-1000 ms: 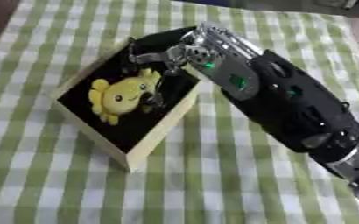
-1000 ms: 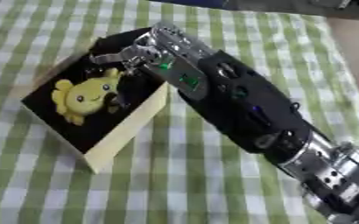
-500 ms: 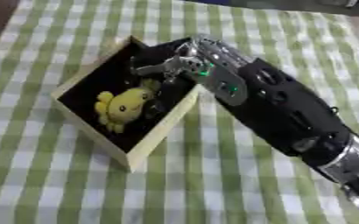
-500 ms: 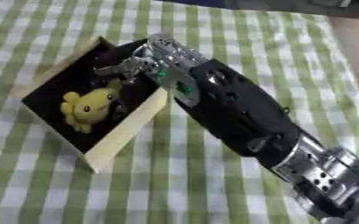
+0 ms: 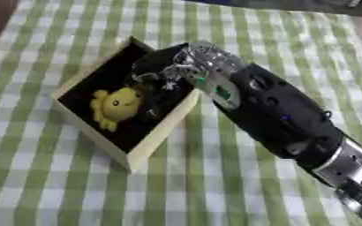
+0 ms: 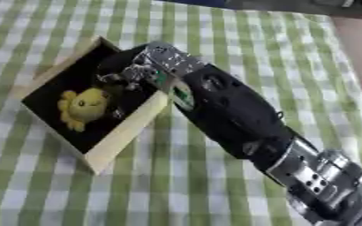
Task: Pick up objects on the table and place them in the box.
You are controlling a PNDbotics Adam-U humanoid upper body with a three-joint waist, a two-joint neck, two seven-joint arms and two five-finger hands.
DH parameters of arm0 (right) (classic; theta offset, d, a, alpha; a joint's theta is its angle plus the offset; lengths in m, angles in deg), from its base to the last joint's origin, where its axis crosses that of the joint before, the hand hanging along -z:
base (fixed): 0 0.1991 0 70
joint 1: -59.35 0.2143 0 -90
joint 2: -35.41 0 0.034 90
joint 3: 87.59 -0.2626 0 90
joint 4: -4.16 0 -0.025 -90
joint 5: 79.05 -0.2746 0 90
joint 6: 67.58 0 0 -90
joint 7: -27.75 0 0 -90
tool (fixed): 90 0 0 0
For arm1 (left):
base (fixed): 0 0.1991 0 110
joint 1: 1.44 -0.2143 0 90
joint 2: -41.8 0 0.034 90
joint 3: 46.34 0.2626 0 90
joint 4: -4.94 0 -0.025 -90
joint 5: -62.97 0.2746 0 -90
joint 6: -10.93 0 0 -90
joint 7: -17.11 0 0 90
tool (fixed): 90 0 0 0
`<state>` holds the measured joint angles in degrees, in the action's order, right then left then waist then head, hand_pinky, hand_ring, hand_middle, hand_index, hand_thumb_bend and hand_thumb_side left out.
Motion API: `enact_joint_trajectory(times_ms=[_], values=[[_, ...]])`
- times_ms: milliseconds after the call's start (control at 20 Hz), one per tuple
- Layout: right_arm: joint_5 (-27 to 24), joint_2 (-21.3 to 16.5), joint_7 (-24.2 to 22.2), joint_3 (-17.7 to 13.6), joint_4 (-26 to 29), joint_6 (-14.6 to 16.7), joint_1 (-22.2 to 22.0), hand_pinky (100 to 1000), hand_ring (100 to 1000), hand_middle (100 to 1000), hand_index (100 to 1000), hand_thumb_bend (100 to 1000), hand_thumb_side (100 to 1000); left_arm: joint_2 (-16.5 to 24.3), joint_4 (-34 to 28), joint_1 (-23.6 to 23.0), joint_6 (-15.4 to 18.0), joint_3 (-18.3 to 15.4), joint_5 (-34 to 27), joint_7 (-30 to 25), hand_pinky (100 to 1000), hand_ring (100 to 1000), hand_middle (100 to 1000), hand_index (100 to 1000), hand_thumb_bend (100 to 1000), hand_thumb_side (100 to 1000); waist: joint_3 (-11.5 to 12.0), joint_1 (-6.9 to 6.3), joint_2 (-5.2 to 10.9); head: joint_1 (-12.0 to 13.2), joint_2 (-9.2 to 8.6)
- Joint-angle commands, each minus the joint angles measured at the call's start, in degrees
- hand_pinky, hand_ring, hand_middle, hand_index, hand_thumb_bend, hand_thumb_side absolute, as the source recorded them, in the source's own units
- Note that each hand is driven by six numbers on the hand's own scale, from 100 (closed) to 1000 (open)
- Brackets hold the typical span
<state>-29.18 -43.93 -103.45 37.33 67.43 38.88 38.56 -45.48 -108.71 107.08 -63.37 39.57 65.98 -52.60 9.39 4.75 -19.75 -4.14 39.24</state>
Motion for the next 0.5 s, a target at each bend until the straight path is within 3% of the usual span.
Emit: enact_joint_trajectory(times_ms=[50, 300, 500], values=[[2.56, -0.78, -0.13, -0.54, 3.79, 1.28, 1.95, 824, 884, 812, 891, 286, 447, 0.68, -0.94, 0.51, 0.09, -0.16, -0.18, -0.22, 545, 605, 662, 815, 399, 597, -0.06, -0.61, 1.25, 0.05, -0.02], [3.43, -2.43, 0.06, -1.94, 8.65, 1.02, 2.63, 827, 883, 812, 893, 316, 466, 0.81, -0.94, 0.50, 0.12, -0.17, -0.26, -0.25, 546, 606, 662, 815, 402, 595, -0.35, -0.70, 1.47, 0.20, -0.07], [0.57, -3.90, 0.43, -4.14, 13.82, -0.88, 3.04, 825, 869, 802, 894, 274, 478, 0.91, -0.94, 0.48, 0.14, -0.20, -0.31, -0.24, 546, 606, 662, 815, 400, 595, -0.59, -0.87, 1.62, 0.36, 0.06]])
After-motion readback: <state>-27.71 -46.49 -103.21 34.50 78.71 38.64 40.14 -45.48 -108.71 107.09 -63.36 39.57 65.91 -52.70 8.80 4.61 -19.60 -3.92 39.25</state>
